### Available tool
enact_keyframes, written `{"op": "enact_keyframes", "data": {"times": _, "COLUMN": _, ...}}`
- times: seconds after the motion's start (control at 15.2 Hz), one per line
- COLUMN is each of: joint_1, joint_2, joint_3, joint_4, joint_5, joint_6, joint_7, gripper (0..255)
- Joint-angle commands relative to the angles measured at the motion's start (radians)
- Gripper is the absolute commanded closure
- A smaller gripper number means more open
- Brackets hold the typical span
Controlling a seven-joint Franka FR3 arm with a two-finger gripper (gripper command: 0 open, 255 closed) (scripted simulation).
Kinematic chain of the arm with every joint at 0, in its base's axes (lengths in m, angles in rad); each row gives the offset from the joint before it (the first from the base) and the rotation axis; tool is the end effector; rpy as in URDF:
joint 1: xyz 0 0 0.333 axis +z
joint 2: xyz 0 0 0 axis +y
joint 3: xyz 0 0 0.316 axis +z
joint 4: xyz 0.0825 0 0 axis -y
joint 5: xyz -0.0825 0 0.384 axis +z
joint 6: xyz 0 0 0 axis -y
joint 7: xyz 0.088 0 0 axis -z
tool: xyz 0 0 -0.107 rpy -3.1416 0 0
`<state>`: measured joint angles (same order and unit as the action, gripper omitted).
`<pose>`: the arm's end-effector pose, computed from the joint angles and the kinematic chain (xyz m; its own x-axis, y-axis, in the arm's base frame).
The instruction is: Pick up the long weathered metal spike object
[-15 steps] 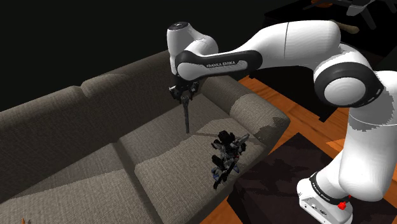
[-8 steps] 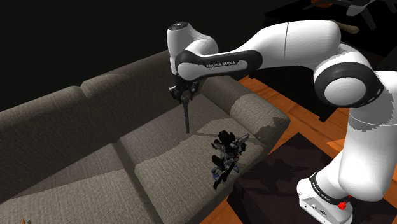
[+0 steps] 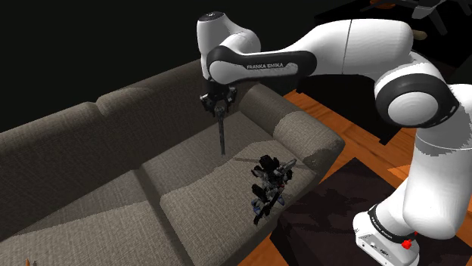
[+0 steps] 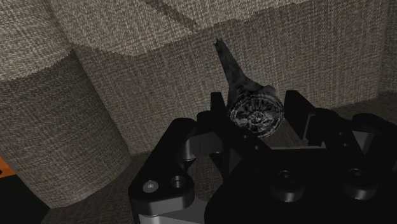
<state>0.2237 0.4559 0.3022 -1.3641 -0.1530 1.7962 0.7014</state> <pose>0.6204 0.3013 0.4671 0.9856 -0.1690 0.0085 -0.1691 -0.9855 0.0158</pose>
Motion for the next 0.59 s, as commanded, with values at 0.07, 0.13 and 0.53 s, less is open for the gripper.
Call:
{"op": "enact_keyframes", "data": {"times": 0.07, "joint_1": 0.003, "joint_2": -0.001, "joint_3": 0.001, "joint_4": 0.041, "joint_5": 0.001, "joint_6": -0.042, "joint_7": -0.002, "gripper": 255}}
{"op": "enact_keyframes", "data": {"times": 0.13, "joint_1": 0.004, "joint_2": 0.000, "joint_3": 0.001, "joint_4": 0.055, "joint_5": 0.001, "joint_6": -0.055, "joint_7": -0.003, "gripper": 255}}
{"op": "enact_keyframes", "data": {"times": 0.53, "joint_1": 0.011, "joint_2": 0.005, "joint_3": 0.002, "joint_4": 0.120, "joint_5": 0.001, "joint_6": -0.114, "joint_7": -0.005, "gripper": 255}}
